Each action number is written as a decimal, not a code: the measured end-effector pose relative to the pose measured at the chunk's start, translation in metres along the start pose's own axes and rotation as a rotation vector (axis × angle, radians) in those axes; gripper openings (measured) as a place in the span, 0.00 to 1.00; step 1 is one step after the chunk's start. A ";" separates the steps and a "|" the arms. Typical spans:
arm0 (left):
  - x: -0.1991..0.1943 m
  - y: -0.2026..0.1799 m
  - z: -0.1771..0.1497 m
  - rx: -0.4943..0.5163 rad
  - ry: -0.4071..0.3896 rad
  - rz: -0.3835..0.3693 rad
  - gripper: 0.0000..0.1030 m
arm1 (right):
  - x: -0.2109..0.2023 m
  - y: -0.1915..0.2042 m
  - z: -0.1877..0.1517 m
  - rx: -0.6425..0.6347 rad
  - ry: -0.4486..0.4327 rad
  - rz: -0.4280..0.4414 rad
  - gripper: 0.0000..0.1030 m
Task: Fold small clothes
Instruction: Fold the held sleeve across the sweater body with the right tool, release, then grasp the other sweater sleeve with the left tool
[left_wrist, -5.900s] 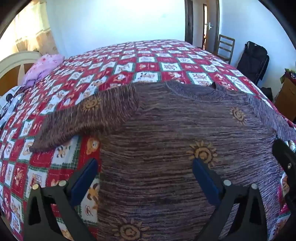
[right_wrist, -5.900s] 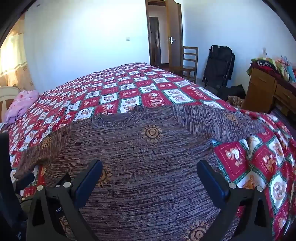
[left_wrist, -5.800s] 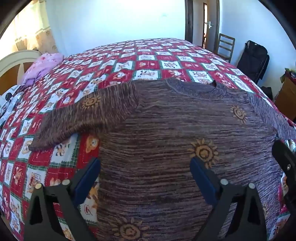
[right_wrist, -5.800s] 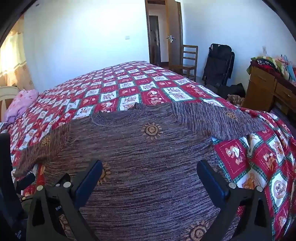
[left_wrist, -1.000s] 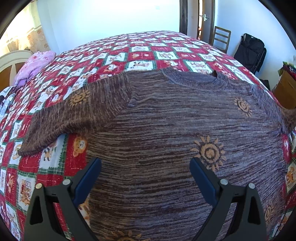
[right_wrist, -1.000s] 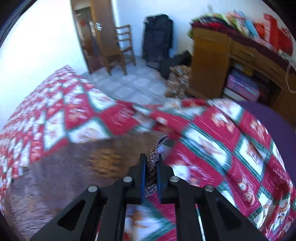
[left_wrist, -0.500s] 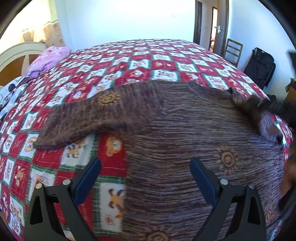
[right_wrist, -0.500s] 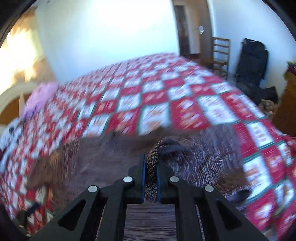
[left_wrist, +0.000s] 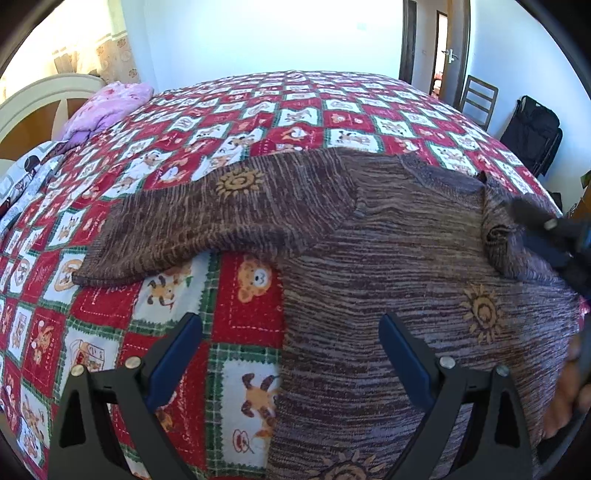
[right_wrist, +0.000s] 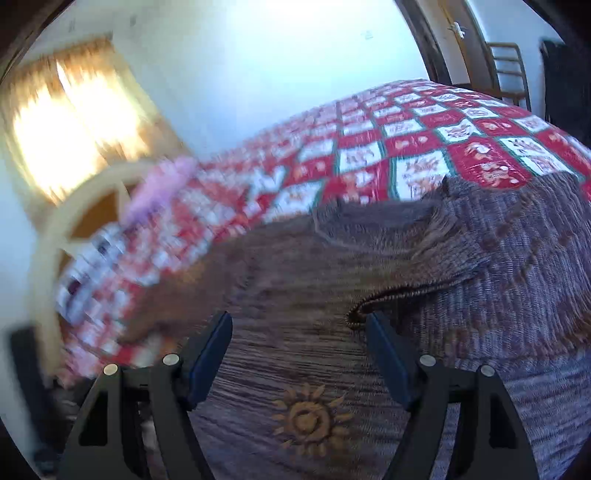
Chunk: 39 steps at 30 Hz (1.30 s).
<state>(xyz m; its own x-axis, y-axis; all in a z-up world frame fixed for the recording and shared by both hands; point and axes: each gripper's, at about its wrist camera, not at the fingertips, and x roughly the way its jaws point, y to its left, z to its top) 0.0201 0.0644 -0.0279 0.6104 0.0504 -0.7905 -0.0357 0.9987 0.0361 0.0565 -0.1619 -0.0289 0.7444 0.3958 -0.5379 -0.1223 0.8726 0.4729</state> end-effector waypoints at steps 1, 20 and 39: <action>0.001 0.001 0.000 -0.004 0.005 -0.001 0.96 | -0.004 -0.005 0.001 0.009 -0.008 -0.040 0.68; 0.002 0.012 0.001 -0.017 0.012 0.029 0.96 | 0.077 -0.016 0.052 -0.041 0.136 -0.096 0.17; 0.003 0.143 0.005 -0.361 -0.066 0.146 0.96 | 0.062 0.007 -0.010 -0.224 0.035 -0.126 0.55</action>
<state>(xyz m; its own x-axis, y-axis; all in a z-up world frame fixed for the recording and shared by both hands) 0.0211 0.2075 -0.0220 0.6273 0.2034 -0.7518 -0.3945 0.9153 -0.0815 0.0948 -0.1284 -0.0662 0.7402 0.2865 -0.6083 -0.1752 0.9556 0.2368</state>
